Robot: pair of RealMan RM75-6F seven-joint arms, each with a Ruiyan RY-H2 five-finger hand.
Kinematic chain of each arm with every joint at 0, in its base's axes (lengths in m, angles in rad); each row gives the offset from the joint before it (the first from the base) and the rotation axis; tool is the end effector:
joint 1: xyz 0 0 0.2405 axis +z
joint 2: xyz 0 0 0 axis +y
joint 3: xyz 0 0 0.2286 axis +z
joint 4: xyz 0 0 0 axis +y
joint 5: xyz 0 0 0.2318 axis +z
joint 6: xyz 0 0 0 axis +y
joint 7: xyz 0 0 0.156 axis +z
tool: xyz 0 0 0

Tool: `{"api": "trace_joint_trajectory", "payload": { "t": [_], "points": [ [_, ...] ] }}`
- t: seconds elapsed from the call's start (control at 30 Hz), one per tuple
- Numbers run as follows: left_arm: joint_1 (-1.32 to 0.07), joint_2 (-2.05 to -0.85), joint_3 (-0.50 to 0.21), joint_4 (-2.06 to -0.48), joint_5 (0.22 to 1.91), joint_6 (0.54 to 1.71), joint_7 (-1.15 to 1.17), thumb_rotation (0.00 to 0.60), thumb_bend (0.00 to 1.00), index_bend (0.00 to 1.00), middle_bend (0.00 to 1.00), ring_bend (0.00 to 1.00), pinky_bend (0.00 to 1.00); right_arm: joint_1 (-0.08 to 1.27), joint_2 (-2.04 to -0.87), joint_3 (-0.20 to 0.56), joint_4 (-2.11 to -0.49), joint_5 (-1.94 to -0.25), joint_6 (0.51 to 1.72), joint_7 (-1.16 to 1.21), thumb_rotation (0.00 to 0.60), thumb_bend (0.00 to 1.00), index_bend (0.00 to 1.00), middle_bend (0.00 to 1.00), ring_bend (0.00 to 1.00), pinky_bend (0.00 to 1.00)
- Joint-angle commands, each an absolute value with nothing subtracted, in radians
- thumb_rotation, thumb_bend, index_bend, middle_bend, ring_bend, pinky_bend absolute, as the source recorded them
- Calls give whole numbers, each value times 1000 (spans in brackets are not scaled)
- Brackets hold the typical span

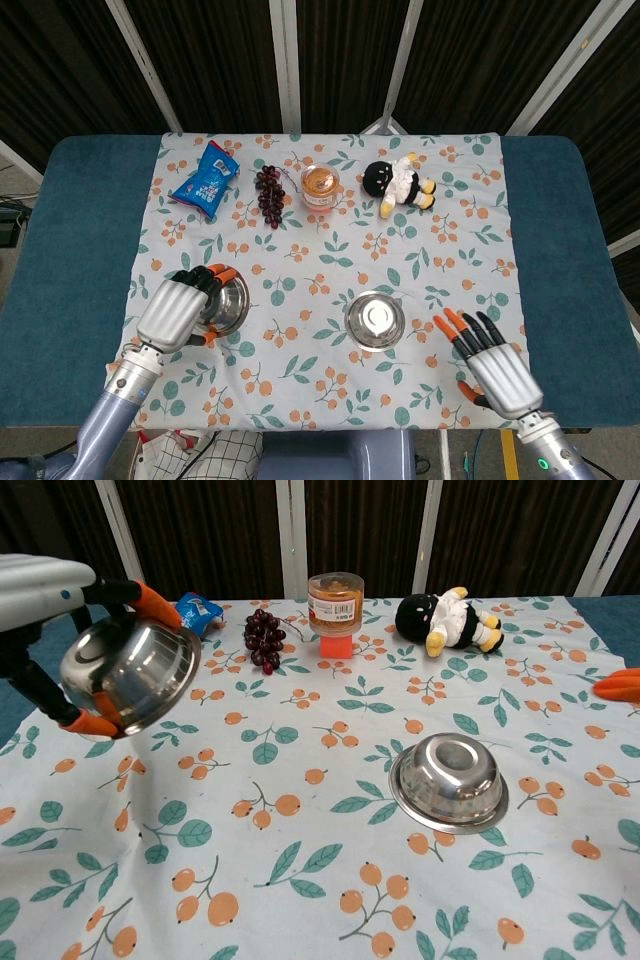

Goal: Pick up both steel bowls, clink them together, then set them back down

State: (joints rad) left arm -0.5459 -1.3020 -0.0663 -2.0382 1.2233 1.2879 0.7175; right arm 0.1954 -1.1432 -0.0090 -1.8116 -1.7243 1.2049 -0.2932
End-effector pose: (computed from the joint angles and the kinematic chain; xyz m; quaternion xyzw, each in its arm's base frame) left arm -0.1002 0.2461 0.0308 -0.7388 -0.3066 -0.3757 0.4680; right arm -0.2080 -0.1854 0.0474 0.7655 -0.3268 0.3465 0.4326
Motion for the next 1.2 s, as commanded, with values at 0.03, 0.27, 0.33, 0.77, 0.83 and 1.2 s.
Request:
{"api": "trace_joint_trajectory", "payload": {
  "t": [0.03,0.27,0.33,0.77,0.83,1.2],
  "points": [
    [-532,-1261,-67,-2047,1239,1287,673,600,364,455,619,492,670,267,-1210,32,-1852,-1658,1111,-358,600,318,0,0,0,0],
    [-514,-1202,-68,-2018,1274,1282,576,600,368,453,619,491,670,360,-1322,80,-1836,-1496,970,-484,600,318,0,0,0,0],
    [-509,-1190,-69,-2005,1280,1279,550,600,368,451,618,490,669,384,-1357,91,-1816,-1450,946,-519,600,318,0,0,0,0],
    [-492,-1173,-71,-1957,1296,1268,501,600,373,448,617,489,667,495,-1464,117,-1737,-1253,886,-653,600,317,0,0,0,0],
    [-490,-1175,-73,-1947,1296,1268,497,600,373,448,617,489,667,512,-1468,120,-1745,-1233,891,-680,600,318,0,0,0,0],
    [-483,-1174,-84,-1911,1284,1258,463,600,378,448,617,489,666,576,-1464,114,-1818,-1096,947,-844,600,317,0,0,0,0]
  ]
}}
